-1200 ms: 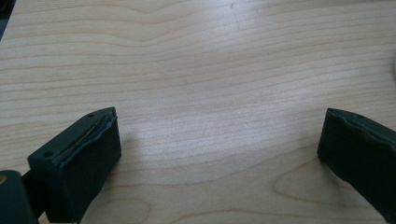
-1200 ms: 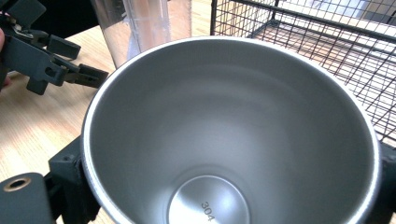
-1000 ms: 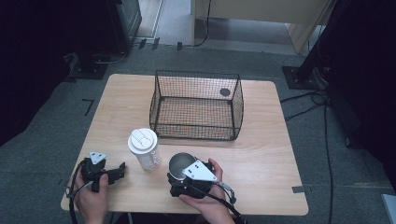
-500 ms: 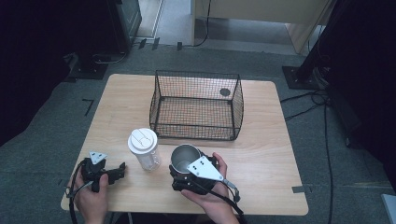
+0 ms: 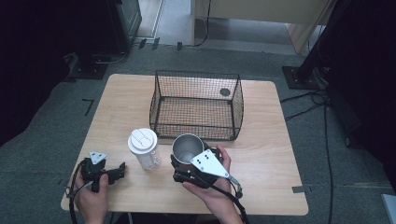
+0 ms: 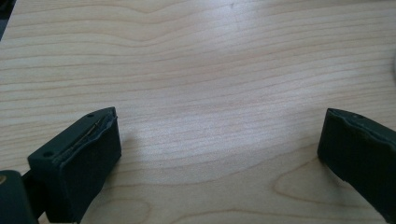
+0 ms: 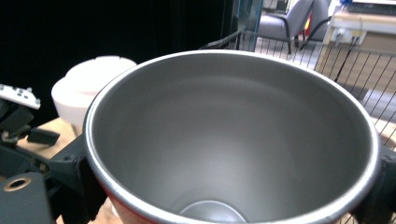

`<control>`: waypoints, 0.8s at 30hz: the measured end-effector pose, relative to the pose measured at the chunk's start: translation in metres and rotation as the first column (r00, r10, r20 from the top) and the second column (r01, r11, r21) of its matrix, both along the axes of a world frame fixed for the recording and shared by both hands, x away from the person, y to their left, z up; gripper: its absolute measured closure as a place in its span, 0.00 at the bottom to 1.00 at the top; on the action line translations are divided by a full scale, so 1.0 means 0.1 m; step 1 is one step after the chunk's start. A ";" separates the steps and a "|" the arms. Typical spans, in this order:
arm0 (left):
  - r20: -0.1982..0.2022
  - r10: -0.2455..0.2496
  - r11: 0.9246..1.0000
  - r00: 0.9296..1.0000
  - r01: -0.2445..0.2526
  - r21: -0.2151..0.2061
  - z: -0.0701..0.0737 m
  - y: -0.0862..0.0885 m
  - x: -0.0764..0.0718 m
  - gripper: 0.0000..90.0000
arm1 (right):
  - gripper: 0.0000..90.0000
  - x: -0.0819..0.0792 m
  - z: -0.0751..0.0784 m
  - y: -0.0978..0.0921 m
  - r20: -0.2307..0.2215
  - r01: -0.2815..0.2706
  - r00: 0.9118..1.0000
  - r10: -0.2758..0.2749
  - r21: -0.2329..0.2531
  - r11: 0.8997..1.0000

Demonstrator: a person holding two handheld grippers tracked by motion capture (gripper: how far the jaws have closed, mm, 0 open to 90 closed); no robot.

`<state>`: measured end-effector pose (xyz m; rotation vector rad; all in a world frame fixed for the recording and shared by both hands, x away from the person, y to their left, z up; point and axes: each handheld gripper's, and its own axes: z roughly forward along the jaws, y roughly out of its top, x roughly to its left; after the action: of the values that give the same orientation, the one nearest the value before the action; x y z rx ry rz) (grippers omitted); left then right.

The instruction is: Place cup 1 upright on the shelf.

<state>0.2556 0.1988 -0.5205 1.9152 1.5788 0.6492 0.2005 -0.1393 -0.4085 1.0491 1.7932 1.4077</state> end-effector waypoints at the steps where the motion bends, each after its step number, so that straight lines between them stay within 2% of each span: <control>1: 0.000 0.000 1.000 1.000 0.000 0.000 0.00 0.00 0.00 0.00 | 0.08 0.01 0.03 0.00 0.019 0.002 1.000 -0.002 0.003 1.000; 11: -0.003 -0.001 1.000 1.000 0.001 0.001 0.00 0.00 0.00 0.00 | 0.08 0.08 0.15 0.00 0.109 0.003 0.994 -0.006 0.033 0.999; 14: -0.003 -0.001 1.000 1.000 0.001 0.001 0.00 0.00 0.00 0.00 | 0.08 0.12 0.19 -0.01 0.158 0.009 0.987 -0.016 0.044 0.999; 15: -0.003 -0.001 1.000 1.000 0.001 0.001 0.00 0.00 0.00 0.00 | 0.08 0.12 0.19 -0.01 0.158 0.009 0.987 -0.016 0.044 0.999; 16: -0.003 -0.001 1.000 1.000 0.001 0.001 0.00 0.00 0.00 0.00 | 0.08 0.14 0.22 -0.02 0.184 0.005 0.983 -0.016 0.059 0.998; 18: -0.003 -0.001 1.000 1.000 0.001 0.001 0.00 0.00 0.00 0.00 | 0.08 0.15 0.23 -0.03 0.194 0.001 0.981 -0.013 0.064 0.998; 20: -0.003 -0.001 1.000 1.000 0.001 0.001 0.00 0.00 0.00 0.00 | 0.08 0.18 0.26 -0.04 0.232 0.000 0.973 -0.018 0.078 0.997; 24: -0.004 -0.001 1.000 1.000 0.001 0.001 0.00 0.00 0.00 0.00 | 0.08 0.24 0.31 -0.04 0.249 0.008 0.968 -0.026 0.076 0.997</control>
<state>0.2555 0.1989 -0.5202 1.9189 1.5801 0.6466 0.2245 -0.1434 -0.3778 0.8775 1.5578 1.5326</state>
